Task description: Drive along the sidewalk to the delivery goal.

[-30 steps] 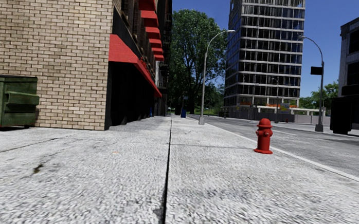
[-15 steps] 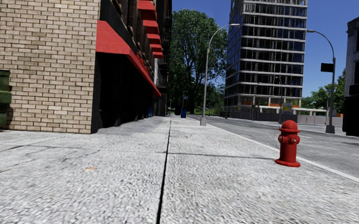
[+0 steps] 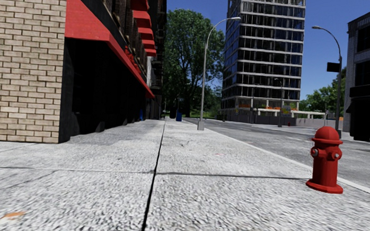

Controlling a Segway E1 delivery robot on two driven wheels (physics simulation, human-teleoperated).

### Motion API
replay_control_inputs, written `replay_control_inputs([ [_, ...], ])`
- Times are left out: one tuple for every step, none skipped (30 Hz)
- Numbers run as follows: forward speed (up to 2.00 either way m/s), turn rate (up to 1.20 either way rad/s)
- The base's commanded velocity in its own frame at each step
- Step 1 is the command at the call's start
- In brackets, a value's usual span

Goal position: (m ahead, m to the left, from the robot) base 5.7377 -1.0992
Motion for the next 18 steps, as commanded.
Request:
replay_control_inputs([
  [2.00, -0.30],
  [2.00, -0.30],
  [2.00, -0.30],
  [2.00, -0.30],
  [2.00, -0.30],
  [2.00, -0.30],
  [2.00, -0.30],
  [2.00, -0.30],
  [2.00, -0.30],
  [2.00, -0.30],
  [2.00, -0.30],
  [2.00, -0.30],
  [2.00, -0.30],
  [2.00, -0.30],
  [2.00, -0.30],
  [2.00, -0.30],
  [2.00, -0.30],
  [1.98, -0.30],
])
